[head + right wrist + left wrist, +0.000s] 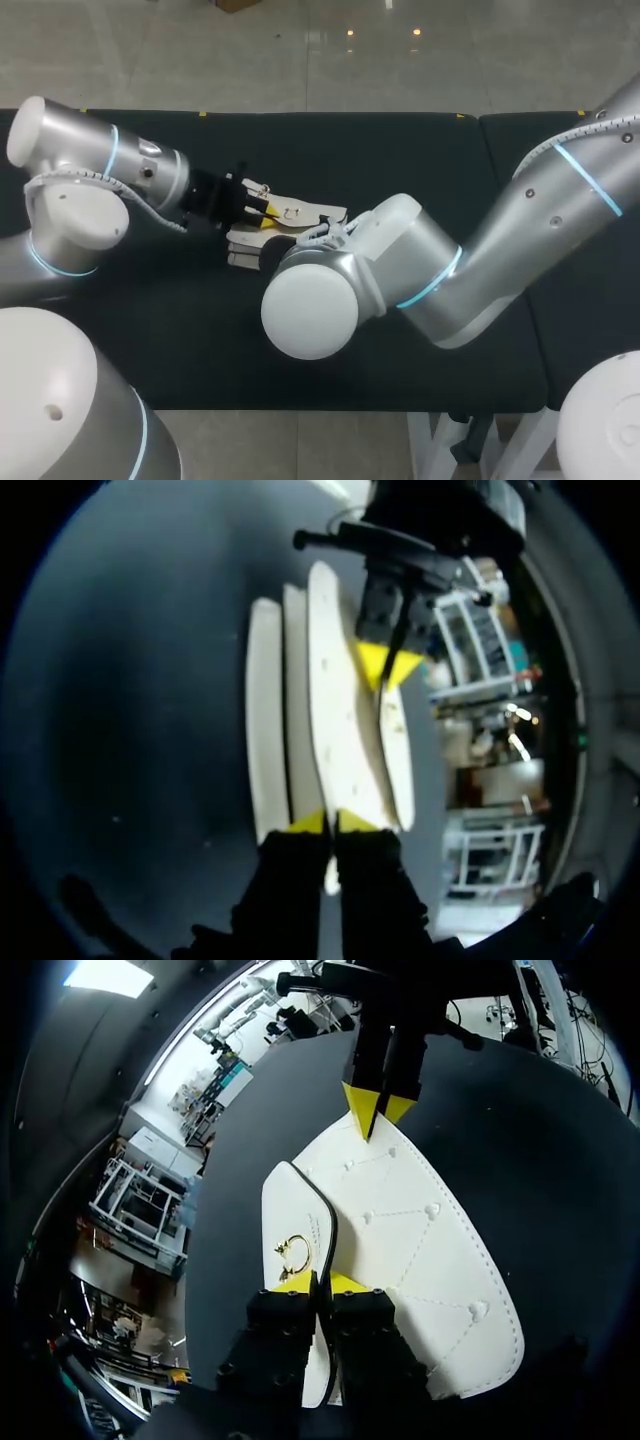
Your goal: Pick up the bag, open it, inspect its contents, close it, and place it on the opposite side
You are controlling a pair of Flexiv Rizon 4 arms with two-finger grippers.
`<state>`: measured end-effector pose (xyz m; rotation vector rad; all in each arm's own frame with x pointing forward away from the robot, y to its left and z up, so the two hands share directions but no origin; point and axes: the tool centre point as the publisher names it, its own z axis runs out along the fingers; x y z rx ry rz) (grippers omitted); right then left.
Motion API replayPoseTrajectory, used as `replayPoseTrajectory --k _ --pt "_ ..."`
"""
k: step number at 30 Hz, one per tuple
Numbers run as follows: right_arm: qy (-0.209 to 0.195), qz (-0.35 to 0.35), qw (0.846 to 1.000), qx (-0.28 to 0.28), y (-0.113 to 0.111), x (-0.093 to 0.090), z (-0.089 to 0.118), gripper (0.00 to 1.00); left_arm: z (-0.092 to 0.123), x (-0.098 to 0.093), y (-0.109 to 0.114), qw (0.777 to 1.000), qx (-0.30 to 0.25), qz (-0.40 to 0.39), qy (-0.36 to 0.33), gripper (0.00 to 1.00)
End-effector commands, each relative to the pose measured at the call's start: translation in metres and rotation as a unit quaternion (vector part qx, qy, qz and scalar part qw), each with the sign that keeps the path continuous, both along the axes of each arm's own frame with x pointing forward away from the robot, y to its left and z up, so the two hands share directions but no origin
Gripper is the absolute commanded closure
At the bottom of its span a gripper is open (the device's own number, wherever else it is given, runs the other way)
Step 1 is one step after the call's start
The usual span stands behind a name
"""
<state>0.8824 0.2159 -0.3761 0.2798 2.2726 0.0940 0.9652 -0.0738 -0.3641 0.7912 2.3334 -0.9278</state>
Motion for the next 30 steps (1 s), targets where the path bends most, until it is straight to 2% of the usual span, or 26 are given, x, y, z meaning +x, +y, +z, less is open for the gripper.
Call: replayPoseTrajectory --k 1,8,10,11,12,13,19,25,30 --pt "-0.001 -0.001 1.000 -0.001 0.001 0.000 -0.002 1.00 -0.001 0.003 0.000 1.000 -0.006 0.005 -0.001 0.64" --pt "-0.001 -0.001 1.000 -0.001 0.001 0.000 -0.002 1.00 0.011 -0.003 0.002 1.000 -0.028 -0.002 -0.011 0.69" --pt "-0.001 -0.001 1.000 -0.001 0.001 0.000 -0.002 1.00 0.012 -0.004 0.000 0.999 -0.032 -0.008 -0.012 0.75" --pt "-0.001 -0.001 1.000 -0.001 0.001 0.000 -0.002 1.00 0.012 -0.004 -0.001 0.999 -0.032 -0.009 -0.012 0.89" --pt "-0.001 -0.001 1.000 -0.001 0.001 0.000 -0.002 1.00 0.012 -0.004 -0.002 0.999 -0.032 -0.010 -0.013 0.98" --pt "-0.001 -0.001 1.000 -0.001 0.001 0.000 -0.002 1.00 0.012 -0.004 -0.003 0.999 -0.033 -0.012 -0.013 1.00" --pt "-0.001 -0.001 1.000 -0.001 0.001 0.000 -0.002 1.00 0.013 -0.007 -0.004 0.999 -0.034 -0.020 -0.015 1.00" --pt "-0.001 -0.001 1.000 -0.001 0.001 0.000 -0.002 1.00 0.004 -0.008 -0.003 1.000 -0.004 -0.027 -0.009 1.00" --pt "-0.001 -0.001 1.000 -0.001 0.001 0.000 -0.002 1.00 0.001 -0.008 0.005 1.000 -0.001 -0.026 -0.002 1.00"
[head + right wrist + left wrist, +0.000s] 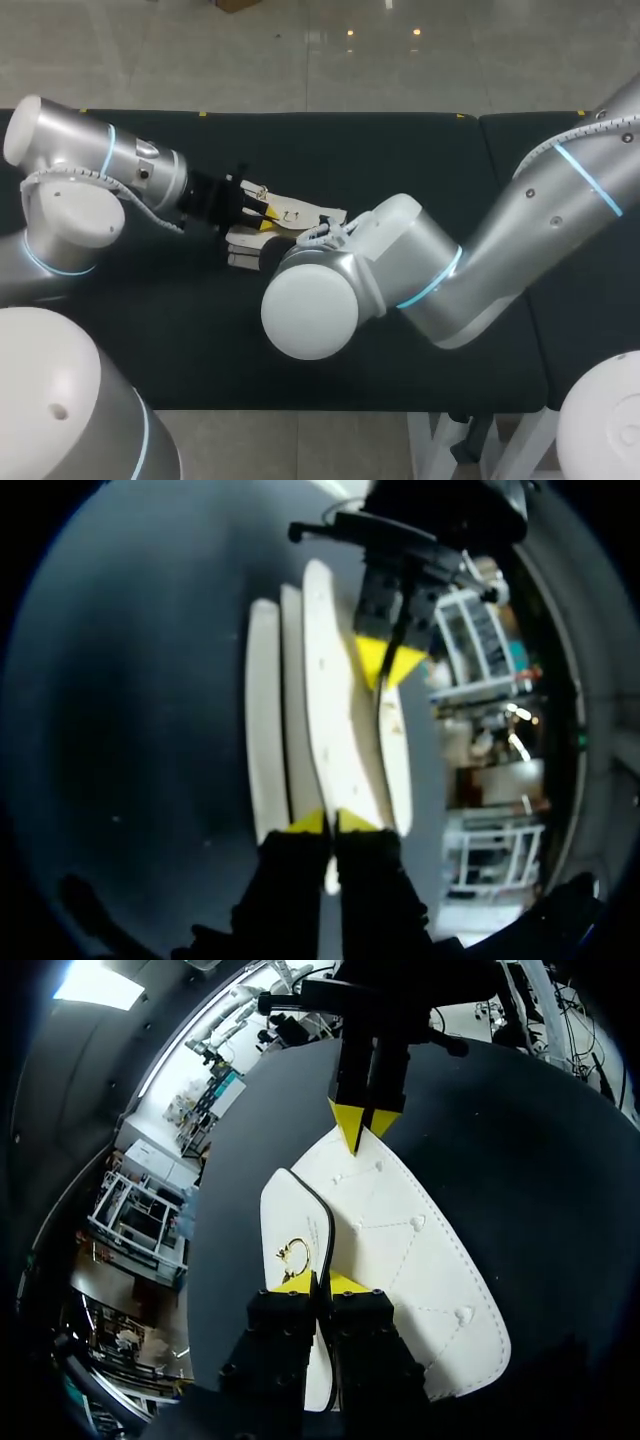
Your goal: Pick up the bag, open it, inspect its contents, close it, and place it on the opposite side
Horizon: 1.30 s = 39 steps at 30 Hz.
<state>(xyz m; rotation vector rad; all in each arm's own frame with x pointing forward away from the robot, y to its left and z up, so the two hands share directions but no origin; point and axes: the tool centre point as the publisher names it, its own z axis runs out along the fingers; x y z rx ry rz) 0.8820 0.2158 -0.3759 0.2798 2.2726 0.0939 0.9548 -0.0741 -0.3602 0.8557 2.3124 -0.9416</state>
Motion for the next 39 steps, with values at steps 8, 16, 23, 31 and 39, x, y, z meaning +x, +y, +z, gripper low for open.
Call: replayPoseTrajectory --k 8,16,23,31,39 --pt "-0.001 -0.001 1.000 -0.001 0.001 0.000 -0.002 1.00 -0.009 0.003 0.016 1.000 -0.007 -0.008 0.016 1.00" --pt "-0.001 -0.001 1.000 -0.001 0.001 0.000 -0.002 1.00 -0.002 0.000 0.017 0.999 -0.030 -0.009 0.006 0.32" --pt "-0.001 -0.001 1.000 -0.001 0.001 0.000 -0.002 1.00 0.020 -0.005 0.014 0.998 -0.056 -0.013 -0.021 0.23" --pt "-0.001 -0.001 1.000 -0.001 0.001 0.000 -0.002 1.00 0.028 -0.013 0.005 0.996 -0.063 -0.047 -0.031 0.85" --pt "-0.001 -0.001 1.000 -0.001 0.001 0.000 -0.002 1.00 0.022 -0.017 0.007 0.997 -0.048 -0.053 -0.022 1.00"
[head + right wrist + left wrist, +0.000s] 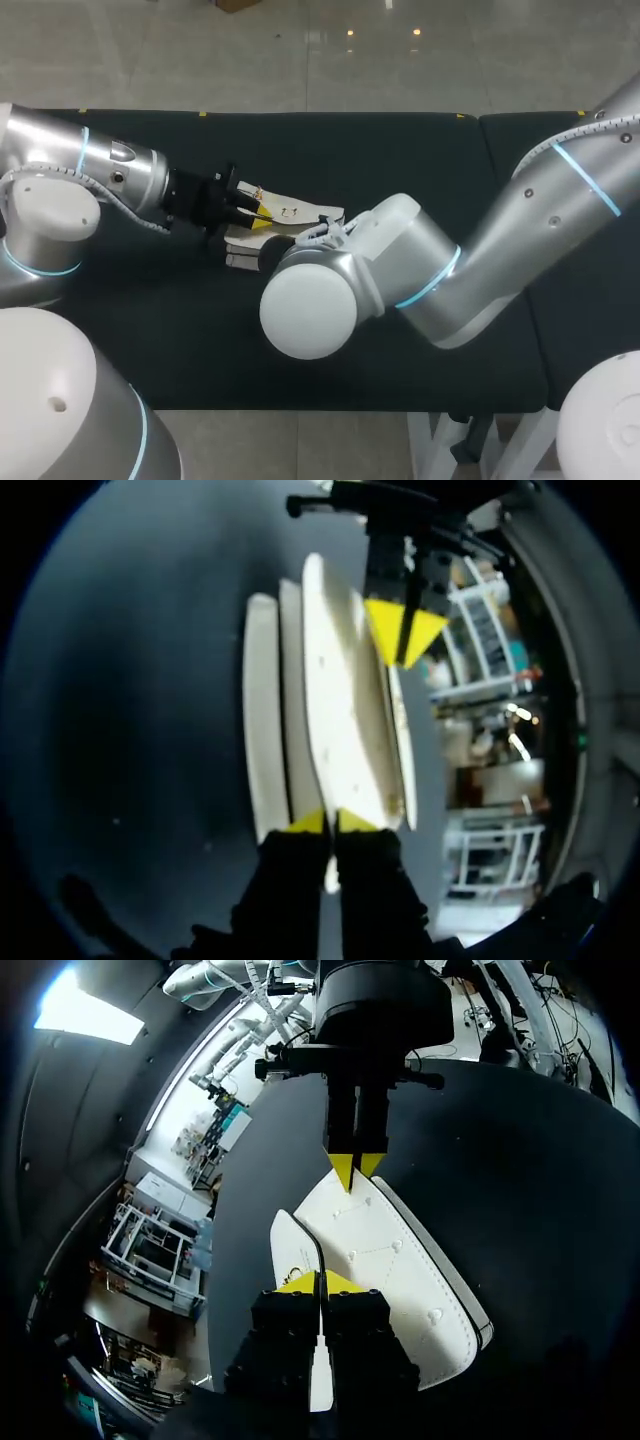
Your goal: Pick up the bag, open it, inspect its contents, close it, and place it on the opposite side
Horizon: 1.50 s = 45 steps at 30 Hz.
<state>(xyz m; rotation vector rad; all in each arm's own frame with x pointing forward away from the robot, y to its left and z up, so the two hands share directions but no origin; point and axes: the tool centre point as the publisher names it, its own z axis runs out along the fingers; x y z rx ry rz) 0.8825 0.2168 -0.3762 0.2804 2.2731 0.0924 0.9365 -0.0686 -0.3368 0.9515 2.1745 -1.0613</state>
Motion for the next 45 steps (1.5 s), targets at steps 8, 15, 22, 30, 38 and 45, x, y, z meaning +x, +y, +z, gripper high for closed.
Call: replayPoseTrajectory --k 8,15,22,30,38,45 --pt "-0.001 -0.001 1.000 -0.001 0.000 -0.001 -0.002 1.00 -0.003 -0.007 0.009 1.000 0.016 -0.008 0.012 1.00" --pt "-0.001 -0.001 1.000 -0.001 0.000 -0.001 -0.002 1.00 0.013 -0.009 0.020 1.000 -0.018 0.011 0.021 0.00" --pt "-0.003 0.009 1.000 0.004 0.005 -0.008 0.010 0.00 0.027 -0.012 0.027 0.998 -0.009 0.045 0.047 0.00" --pt "0.010 0.023 1.000 0.012 0.002 -0.023 0.030 0.00 0.045 -0.014 0.035 0.991 0.013 0.099 0.090 0.00" --pt "0.088 0.025 0.996 0.004 -0.007 -0.025 0.060 0.00 0.058 -0.009 0.049 0.958 0.037 0.188 0.211 0.00" --pt "0.170 0.005 0.984 0.048 -0.022 -0.020 0.081 0.00 0.060 -0.013 0.062 0.918 0.108 0.264 0.275 0.00"
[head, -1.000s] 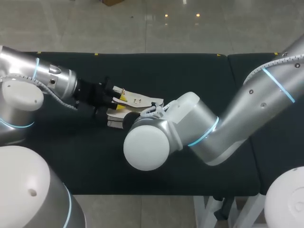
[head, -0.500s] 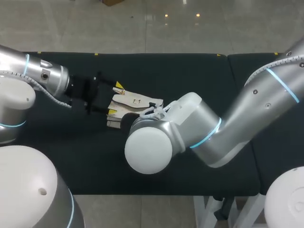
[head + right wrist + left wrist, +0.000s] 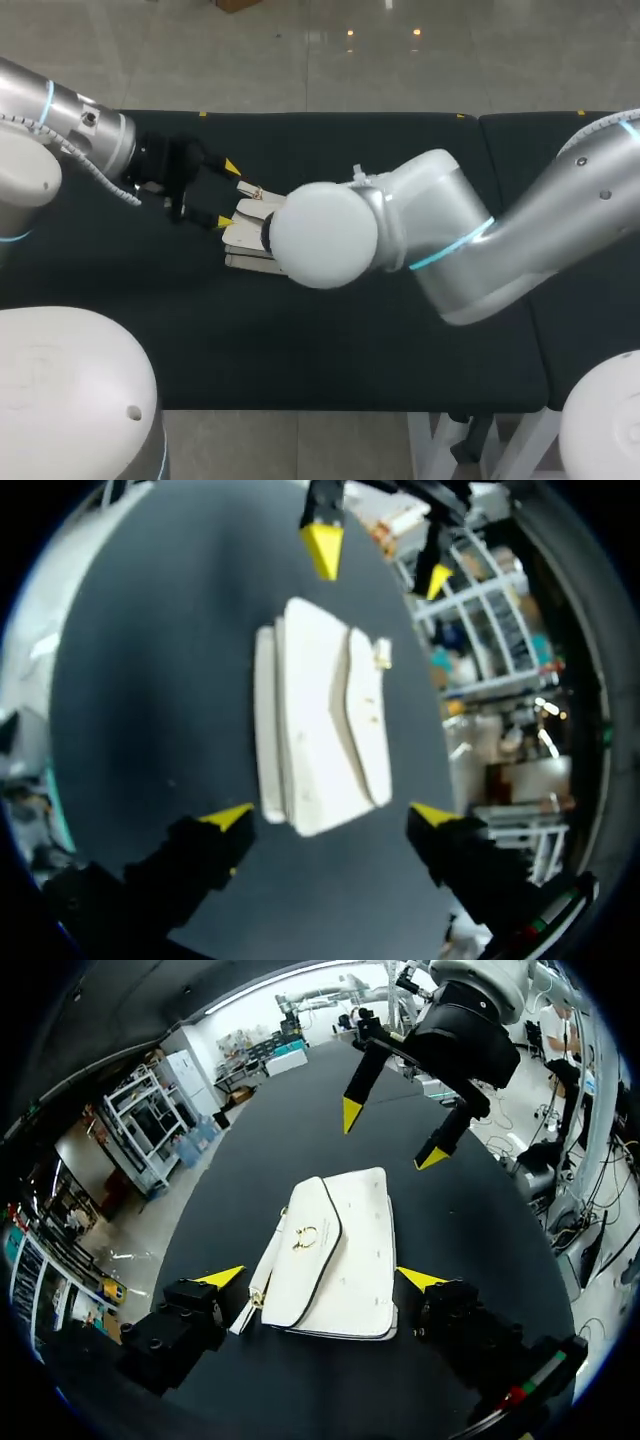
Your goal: Pick up the bag, open it, inspect its contents, close it, and place it on the opposite side
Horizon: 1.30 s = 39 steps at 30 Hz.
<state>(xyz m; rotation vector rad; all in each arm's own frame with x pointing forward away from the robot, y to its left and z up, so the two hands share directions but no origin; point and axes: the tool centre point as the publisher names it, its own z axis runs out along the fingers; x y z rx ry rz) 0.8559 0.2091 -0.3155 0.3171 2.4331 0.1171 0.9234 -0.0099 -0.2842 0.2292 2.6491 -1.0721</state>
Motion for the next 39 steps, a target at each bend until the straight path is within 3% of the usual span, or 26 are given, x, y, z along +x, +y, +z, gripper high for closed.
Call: replayPoseTrajectory --k 1,17,22,25,27,28,29,31,32,39 --pt "0.099 0.018 0.995 0.029 -0.019 0.008 0.024 0.00 0.010 -0.003 0.005 0.989 0.132 0.050 0.038 0.00" --pt "0.099 0.018 0.995 0.029 -0.019 0.008 0.024 0.00 0.010 -0.003 0.005 0.989 0.132 0.050 0.038 0.00" --pt "0.173 -0.059 0.977 0.113 -0.034 0.040 0.043 0.00 0.021 0.012 0.005 0.985 0.071 0.101 0.122 0.00" --pt "0.235 -0.096 0.956 0.148 -0.044 0.053 0.052 0.00 0.024 0.015 0.007 0.965 0.063 0.159 0.198 0.00" --pt "0.284 -0.156 0.932 0.164 -0.048 0.064 0.058 0.00 0.029 0.021 0.006 0.927 0.091 0.238 0.275 0.00" --pt "0.316 -0.178 0.915 0.176 -0.051 0.069 0.061 0.00 0.029 0.025 0.003 0.893 0.098 0.292 0.329 0.00" --pt "0.348 -0.235 0.887 0.192 -0.052 0.076 0.063 0.00 0.029 0.029 0.001 0.867 0.099 0.325 0.365 0.00" --pt "0.404 -0.379 0.791 0.260 -0.061 0.090 0.064 0.00 0.030 0.031 0.003 0.822 0.106 0.379 0.411 0.00" --pt "0.387 -0.430 0.767 0.278 -0.066 0.086 0.063 0.00 0.030 0.031 0.003 0.822 0.106 0.379 0.411 0.00" --pt "0.387 -0.430 0.767 0.278 -0.066 0.086 0.063 0.00 0.030 0.031 0.003 0.822 0.106 0.379 0.411 0.00"
